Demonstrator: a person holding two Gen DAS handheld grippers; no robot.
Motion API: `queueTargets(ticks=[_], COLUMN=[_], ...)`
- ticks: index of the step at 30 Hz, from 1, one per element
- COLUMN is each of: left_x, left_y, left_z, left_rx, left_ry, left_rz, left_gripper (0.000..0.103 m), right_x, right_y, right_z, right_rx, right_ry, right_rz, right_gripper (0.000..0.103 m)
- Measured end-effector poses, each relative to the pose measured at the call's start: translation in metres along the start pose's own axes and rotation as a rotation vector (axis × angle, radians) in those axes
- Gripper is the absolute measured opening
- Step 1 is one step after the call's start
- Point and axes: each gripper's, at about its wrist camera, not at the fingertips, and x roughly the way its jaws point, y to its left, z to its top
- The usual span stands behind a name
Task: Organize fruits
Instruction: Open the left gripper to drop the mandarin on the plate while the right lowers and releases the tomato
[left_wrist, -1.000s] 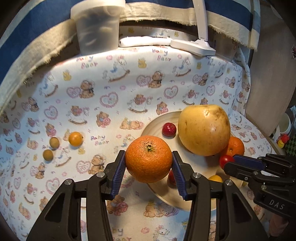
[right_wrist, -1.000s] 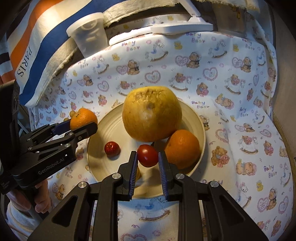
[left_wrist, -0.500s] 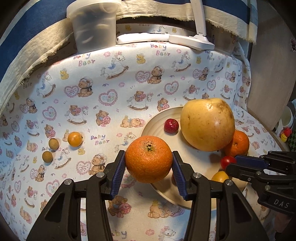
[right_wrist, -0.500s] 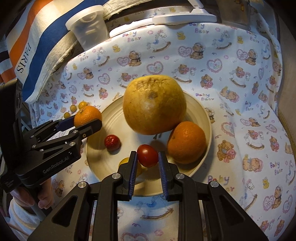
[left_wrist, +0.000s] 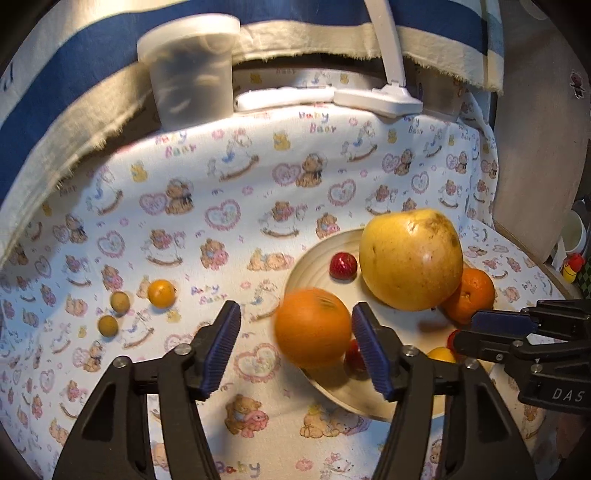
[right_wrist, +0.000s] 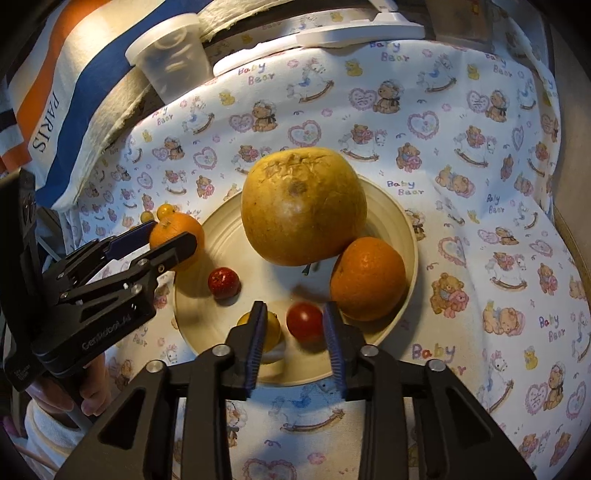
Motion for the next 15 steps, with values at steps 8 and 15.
queueTargets(ticks=[8,15], left_x=[-0.017,-0.053], left_y=[-0.001,0.004], left_z=[0.001,0.006], left_rx=[0.007,-0.005], left_ry=[-0.051,-0.156], left_rz=[0.025,0.062], left_gripper=[0.062,0.065], right_x=[-0.013,-0.030], right_y=[0.005,0.005], right_z=[0.000,0.001], right_rx=[-0.028,-0.034], right_ry=[-0.052,-0.119], right_rz=[-0.007,-0.005], right_gripper=[0.035,0.035])
